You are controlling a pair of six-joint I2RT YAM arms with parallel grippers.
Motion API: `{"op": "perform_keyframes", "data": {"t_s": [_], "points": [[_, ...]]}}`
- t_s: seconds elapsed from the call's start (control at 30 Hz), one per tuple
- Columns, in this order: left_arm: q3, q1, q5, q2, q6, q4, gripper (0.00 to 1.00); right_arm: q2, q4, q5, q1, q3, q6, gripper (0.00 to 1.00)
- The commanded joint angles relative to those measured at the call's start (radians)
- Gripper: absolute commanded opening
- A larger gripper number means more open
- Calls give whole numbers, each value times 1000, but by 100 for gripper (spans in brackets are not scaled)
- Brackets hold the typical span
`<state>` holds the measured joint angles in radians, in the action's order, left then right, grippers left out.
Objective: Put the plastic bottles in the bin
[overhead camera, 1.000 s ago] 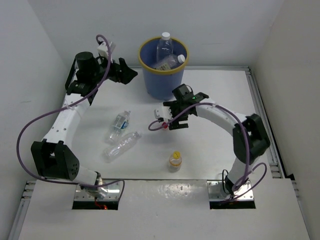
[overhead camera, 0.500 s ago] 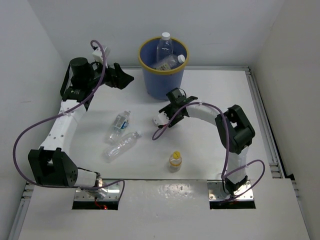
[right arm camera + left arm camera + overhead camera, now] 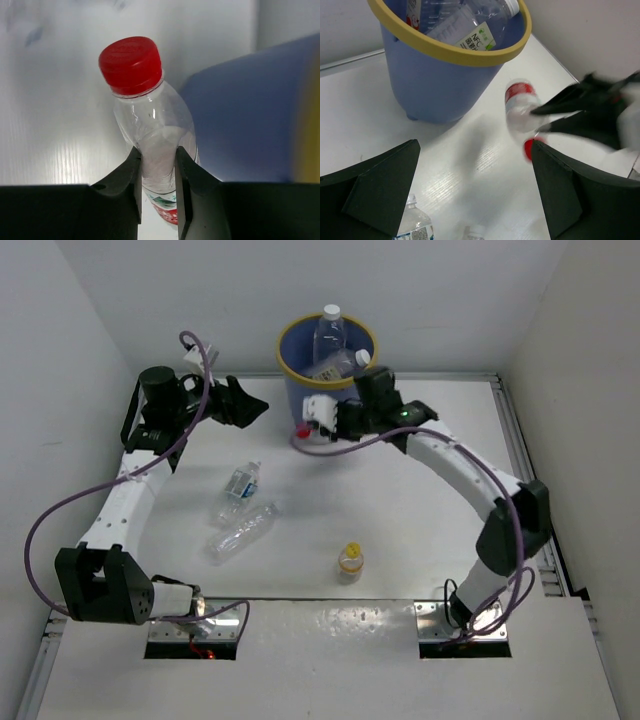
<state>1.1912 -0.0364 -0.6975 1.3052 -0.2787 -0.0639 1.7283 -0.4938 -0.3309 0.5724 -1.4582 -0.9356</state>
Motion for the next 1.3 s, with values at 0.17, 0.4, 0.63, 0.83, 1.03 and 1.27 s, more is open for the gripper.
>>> {"op": "perform_keyframes", "data": {"t_s": [0.17, 0.4, 0.63, 0.83, 1.03, 1.27], "points": [[-18, 12, -43, -44, -48, 114, 100, -110, 450, -160, -160, -310, 927, 0], [-27, 12, -43, -44, -66, 134, 100, 98, 702, 9, -226, -533, 1305, 0], [-27, 21, -34, -44, -57, 125, 100, 350, 840, 55, -209, -720, 1569, 0], [-36, 30, -25, -53, -57, 107, 100, 464, 897, 107, -157, -716, 1508, 0], [-68, 49, -14, -86, -27, 87, 100, 508, 887, 76, -148, -618, 1466, 31], [-38, 79, 61, -86, 22, -80, 100, 421, 818, 10, -181, -544, 1434, 93]]}}
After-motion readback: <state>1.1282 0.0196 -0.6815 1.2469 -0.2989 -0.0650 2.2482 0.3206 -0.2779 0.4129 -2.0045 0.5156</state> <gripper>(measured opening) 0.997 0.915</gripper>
